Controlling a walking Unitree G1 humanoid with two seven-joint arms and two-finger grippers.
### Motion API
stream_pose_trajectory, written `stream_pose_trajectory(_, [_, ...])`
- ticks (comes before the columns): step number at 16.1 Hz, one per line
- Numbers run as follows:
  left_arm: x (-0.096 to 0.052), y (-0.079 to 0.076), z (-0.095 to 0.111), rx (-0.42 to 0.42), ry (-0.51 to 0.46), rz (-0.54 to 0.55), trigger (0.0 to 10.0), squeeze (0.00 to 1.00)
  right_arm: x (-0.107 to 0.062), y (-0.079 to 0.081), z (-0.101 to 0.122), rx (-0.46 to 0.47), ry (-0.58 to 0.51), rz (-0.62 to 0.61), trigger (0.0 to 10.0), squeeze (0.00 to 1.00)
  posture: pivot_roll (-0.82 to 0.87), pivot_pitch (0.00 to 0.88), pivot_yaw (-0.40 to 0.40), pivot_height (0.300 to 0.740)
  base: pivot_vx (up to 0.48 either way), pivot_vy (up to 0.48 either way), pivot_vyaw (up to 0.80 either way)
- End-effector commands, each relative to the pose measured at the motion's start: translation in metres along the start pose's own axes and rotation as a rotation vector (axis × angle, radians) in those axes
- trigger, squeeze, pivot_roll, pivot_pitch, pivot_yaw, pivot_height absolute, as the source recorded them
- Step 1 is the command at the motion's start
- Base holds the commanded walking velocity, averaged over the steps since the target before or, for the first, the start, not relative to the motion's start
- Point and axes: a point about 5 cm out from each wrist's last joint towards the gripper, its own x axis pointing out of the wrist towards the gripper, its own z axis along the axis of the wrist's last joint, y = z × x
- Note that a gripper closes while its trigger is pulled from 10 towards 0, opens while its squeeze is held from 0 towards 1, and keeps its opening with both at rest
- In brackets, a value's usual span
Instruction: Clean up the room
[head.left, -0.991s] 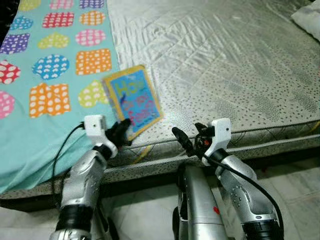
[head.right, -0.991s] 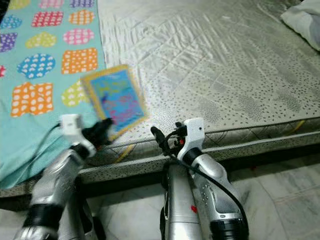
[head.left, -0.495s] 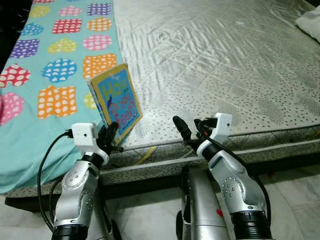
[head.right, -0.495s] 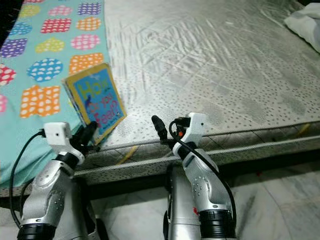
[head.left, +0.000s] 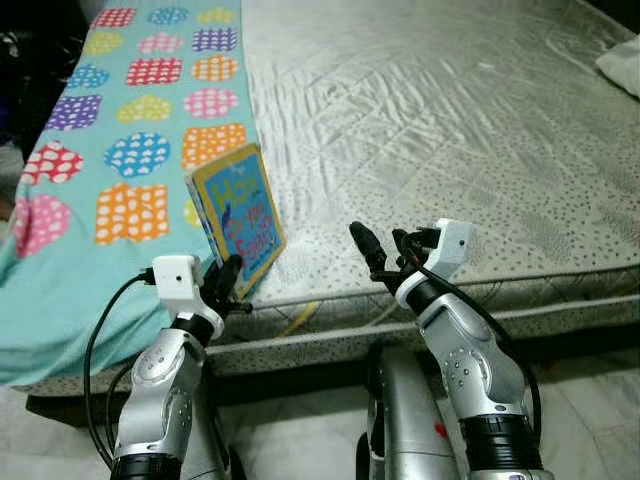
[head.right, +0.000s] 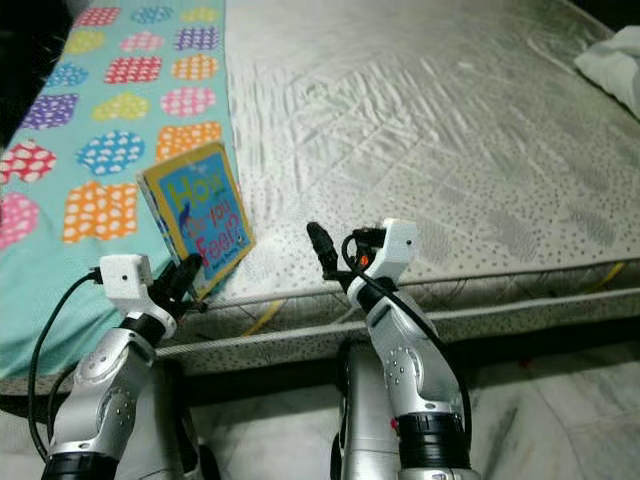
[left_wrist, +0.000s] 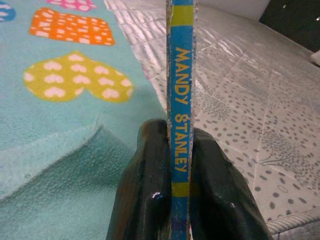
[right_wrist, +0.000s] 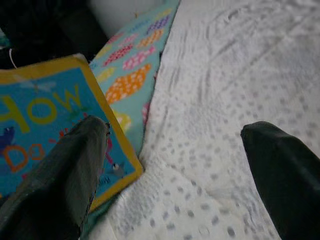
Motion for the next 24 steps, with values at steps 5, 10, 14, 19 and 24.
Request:
stream_pose_trajectory(5, [0.005, 0.003, 0.003, 0.002, -0.013, -0.002, 0.0, 0.0, 0.008, 0.0, 0.009, -0.001, -0.045, -0.002, 10.0, 0.0, -0.08, 0.039, 0.012, 0.617, 0.0, 0.0, 0.0])
stream_pose_trajectory(10, [0.008, 0.003, 0.005, 0.02, -0.01, -0.008, 0.0, 0.0, 0.005, -0.003, 0.004, -0.053, -0.048, -0.037, 10.0, 0.0, -0.08, 0.033, 0.025, 0.67, 0.0, 0.0, 0.0])
stream_pose_trajectory(14, [0.009, 0.006, 0.005, 0.029, -0.008, 0.0, 0.0, 0.0, 0.003, -0.019, 0.011, -0.169, -0.079, -0.139, 10.0, 0.0, -0.08, 0.031, 0.024, 0.688, 0.0, 0.0, 0.0])
stream_pose_trajectory(19, [0.009, 0.003, 0.002, 0.024, -0.001, -0.011, 0.2, 0.0, 0.002, -0.028, 0.02, -0.22, -0.132, -0.188, 10.0, 0.0, -0.09, 0.031, 0.03, 0.705, 0.0, 0.0, -0.18])
stream_pose_trajectory(24, [0.01, 0.003, 0.003, 0.024, -0.002, -0.015, 0.2, 0.0, 0.001, -0.033, 0.021, -0.228, -0.14, -0.222, 10.0, 0.0, -0.09, 0.032, 0.03, 0.74, 0.0, 0.0, 0.0])
